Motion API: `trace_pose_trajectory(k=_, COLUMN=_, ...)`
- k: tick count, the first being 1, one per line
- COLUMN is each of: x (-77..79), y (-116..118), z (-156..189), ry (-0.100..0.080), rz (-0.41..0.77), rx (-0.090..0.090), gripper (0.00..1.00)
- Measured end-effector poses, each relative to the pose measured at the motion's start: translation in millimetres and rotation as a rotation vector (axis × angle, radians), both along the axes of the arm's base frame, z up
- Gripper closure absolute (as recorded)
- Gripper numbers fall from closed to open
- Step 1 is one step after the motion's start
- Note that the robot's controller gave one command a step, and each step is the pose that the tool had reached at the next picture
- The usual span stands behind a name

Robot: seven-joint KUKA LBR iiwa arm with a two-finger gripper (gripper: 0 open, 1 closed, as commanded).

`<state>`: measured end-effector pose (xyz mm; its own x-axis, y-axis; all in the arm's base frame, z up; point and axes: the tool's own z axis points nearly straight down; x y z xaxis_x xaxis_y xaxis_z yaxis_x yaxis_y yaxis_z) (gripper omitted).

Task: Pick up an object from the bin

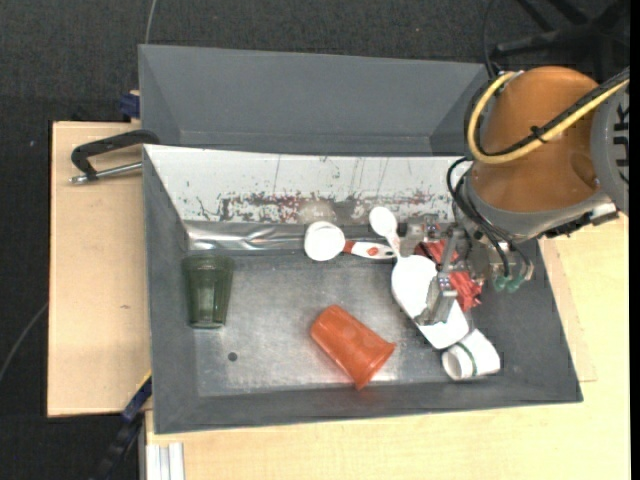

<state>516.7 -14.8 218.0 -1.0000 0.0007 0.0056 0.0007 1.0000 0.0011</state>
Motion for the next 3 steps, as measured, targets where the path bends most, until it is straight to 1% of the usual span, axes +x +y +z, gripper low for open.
trace_pose_trajectory(k=1, x=1.6, y=0.0, z=4.4, ry=-0.009, rz=0.001, rx=0.000, gripper=0.00)
trace_pose_trajectory(k=2, x=-5.2, y=-13.6, z=-53.4, ry=-0.010, rz=-0.090, rx=0.000, gripper=0.00)
trace_pose_trajectory(k=3, x=-18.5, y=-52.5, z=-56.3, ry=-0.014, rz=-0.177, rx=-0.001, gripper=0.00)
